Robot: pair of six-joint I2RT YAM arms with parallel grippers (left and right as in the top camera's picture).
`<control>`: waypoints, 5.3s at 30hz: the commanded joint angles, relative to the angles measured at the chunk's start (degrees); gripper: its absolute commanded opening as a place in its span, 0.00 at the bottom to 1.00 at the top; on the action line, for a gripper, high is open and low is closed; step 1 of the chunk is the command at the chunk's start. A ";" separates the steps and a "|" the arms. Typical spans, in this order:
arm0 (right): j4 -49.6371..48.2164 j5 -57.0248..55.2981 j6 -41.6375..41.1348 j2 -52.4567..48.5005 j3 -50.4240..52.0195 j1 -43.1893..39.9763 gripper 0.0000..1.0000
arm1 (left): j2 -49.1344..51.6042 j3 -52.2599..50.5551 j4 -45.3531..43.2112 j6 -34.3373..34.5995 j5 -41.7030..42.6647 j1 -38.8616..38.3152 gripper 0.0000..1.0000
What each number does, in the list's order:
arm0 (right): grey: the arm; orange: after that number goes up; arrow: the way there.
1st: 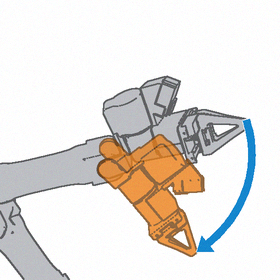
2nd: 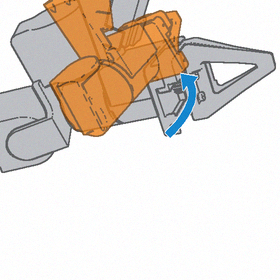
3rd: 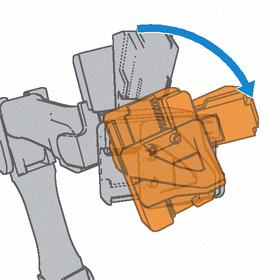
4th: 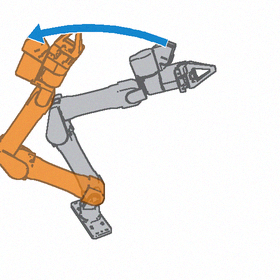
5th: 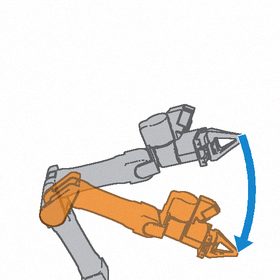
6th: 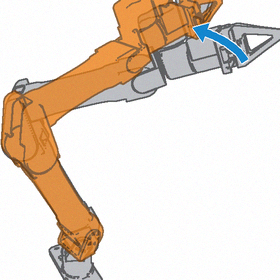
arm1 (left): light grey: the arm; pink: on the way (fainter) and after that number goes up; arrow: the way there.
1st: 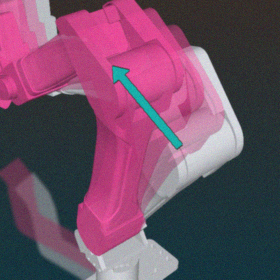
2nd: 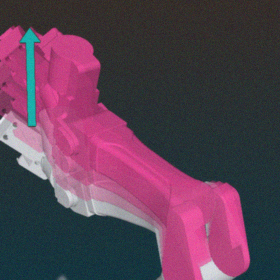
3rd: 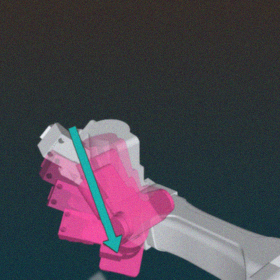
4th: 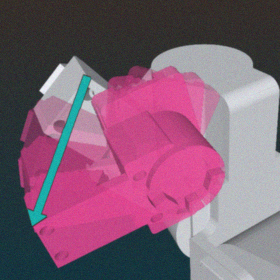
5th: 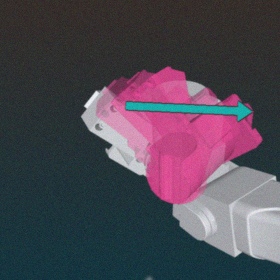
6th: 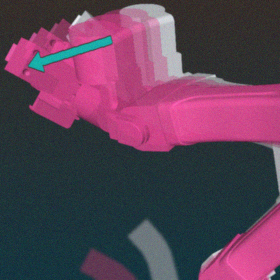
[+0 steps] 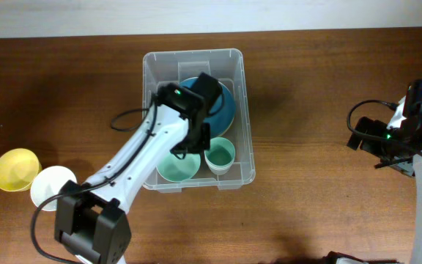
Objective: Pack container
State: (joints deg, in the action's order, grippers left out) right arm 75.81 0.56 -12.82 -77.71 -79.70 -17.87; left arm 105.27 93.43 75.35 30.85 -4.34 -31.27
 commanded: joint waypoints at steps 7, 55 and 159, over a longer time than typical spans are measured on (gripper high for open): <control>-0.22 0.31 0.57 0.74 -0.72 -0.15 0.99 | -13.73 5.62 2.56 0.66 -4.76 26.69 0.56; -0.17 0.28 0.57 0.74 -0.72 -0.15 0.99 | -2.60 -28.96 -22.56 -0.92 1.36 51.98 0.01; -0.20 0.28 1.20 0.09 -0.72 -0.15 0.99 | 22.86 2.97 -9.53 -3.56 -2.21 66.53 0.36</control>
State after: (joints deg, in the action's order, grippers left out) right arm 75.64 0.54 -11.79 -77.73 -79.70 -17.87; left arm 127.68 96.49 65.54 27.42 -7.92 35.33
